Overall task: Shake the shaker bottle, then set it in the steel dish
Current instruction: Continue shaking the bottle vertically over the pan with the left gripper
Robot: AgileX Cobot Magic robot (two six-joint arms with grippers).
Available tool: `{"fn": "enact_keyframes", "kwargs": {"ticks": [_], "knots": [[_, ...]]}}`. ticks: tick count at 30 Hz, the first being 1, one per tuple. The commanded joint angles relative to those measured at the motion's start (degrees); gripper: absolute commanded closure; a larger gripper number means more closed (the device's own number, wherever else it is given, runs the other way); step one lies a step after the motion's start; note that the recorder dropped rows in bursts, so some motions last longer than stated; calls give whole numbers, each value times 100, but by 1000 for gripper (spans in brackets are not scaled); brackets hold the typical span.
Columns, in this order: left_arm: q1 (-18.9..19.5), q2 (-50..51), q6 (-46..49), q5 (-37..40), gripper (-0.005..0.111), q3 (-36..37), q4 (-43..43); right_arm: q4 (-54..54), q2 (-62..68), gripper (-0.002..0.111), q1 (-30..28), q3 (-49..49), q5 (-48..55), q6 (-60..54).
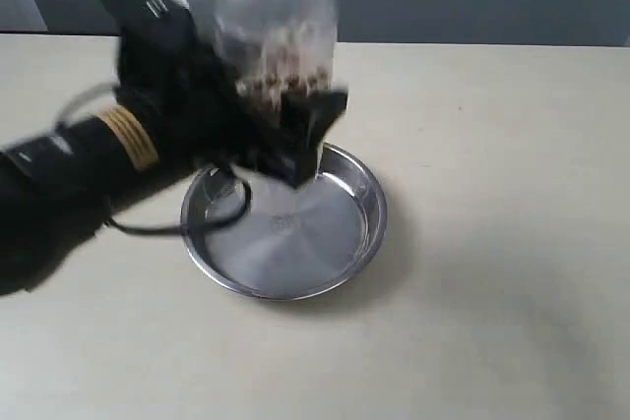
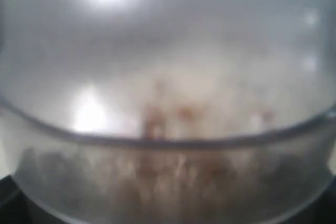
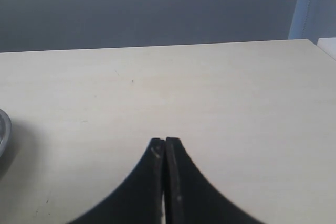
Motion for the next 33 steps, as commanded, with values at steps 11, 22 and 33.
{"fn": "enact_keyframes", "kwargs": {"ticks": [11, 22, 33], "knots": [[12, 281, -684, 173, 106, -115, 400, 5, -25, 109, 21, 9, -67, -10], [23, -328, -361, 721, 106, -440, 705, 5, -25, 109, 21, 9, -67, -10], [9, -1066, -360, 621, 106, -680, 738, 5, -25, 109, 21, 9, -67, -10]]}}
